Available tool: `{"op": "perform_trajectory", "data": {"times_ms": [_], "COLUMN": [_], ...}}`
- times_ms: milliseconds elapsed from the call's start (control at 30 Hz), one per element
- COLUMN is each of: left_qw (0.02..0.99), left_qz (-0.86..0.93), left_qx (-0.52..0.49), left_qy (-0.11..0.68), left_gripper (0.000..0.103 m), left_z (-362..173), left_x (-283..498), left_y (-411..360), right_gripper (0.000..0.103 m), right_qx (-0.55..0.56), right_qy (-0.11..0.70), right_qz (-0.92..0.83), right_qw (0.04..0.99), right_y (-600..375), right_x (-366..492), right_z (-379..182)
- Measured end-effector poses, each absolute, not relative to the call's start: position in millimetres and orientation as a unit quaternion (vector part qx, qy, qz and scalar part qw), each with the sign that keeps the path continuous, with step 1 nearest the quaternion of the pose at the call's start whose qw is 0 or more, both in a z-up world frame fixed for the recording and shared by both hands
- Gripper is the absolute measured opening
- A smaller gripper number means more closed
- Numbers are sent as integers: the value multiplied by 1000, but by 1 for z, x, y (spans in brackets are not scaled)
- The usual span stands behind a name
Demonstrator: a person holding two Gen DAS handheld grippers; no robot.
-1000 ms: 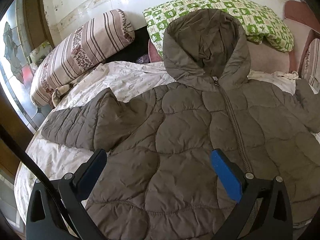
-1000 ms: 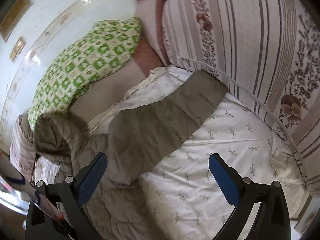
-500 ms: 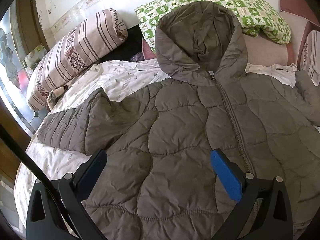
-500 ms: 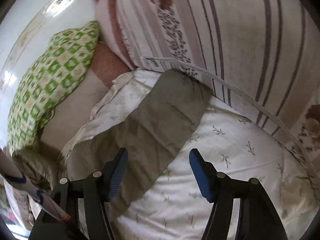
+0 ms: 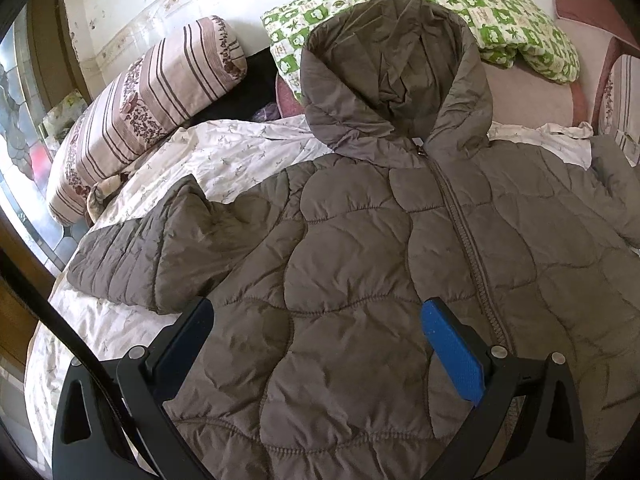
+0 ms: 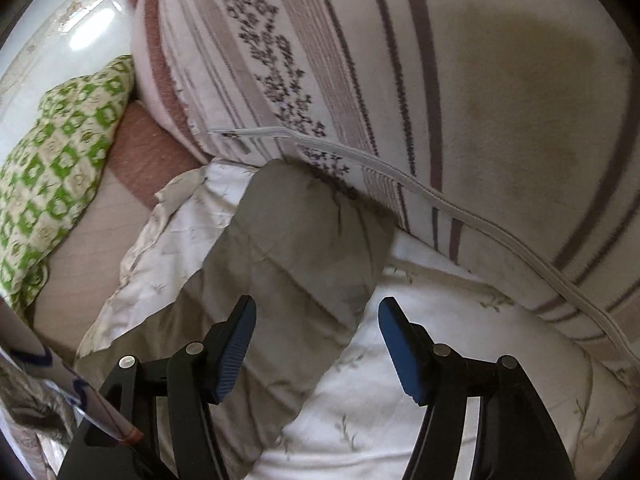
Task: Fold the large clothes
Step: 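Close the right gripper on the sleeve cuff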
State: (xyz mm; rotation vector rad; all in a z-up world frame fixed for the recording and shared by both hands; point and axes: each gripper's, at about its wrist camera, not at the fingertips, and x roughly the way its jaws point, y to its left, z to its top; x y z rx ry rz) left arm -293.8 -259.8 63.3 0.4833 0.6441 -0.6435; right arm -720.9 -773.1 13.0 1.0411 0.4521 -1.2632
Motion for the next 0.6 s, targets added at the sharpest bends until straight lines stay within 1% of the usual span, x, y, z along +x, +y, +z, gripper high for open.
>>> {"op": "perform_trajectory", "data": {"times_ms": [133,233,267,300,333,367,400,467,600], "left_qw": [868,868,867,867,866,865,865,865,866], "left_qz": [-310,-310,-310,-310,-310,-310,-310,-312,-313], "left_qx": [229,230,231,232,233,236,237,238,234], "left_qy": [312,312,313,314,314,314,314,313,311], "left_gripper": [103,103,103,103,103,103,103,103,103], "left_z": [61,61,61,60,59,59,58,58,60], "left_x": [-292,-292,-292,-292,-293,-293,-293,-293,-295], "left_y": [-260,-262,-262,-262,-263,-264,-264,-265,-263], "right_gripper": [69,64,56,41,39,32,20,15,14], "right_qx": [453,447,445,446,447,439,431,420,374], "right_qy": [201,208,210,212,212,216,216,199,188], "right_qz": [-567,-579,-582,-582,-577,-577,-580,-579,-604], "right_qw": [658,650,647,647,650,654,657,670,678], "right_y": [-783,-791,-793,-795,-796,-796,-795,-787,-766], "right_x": [-719,-719,-719,-719,-718,-716,-716,-720,-727], "right_z": [4,-5,-7,-12,-15,-16,-15,-8,16]}}
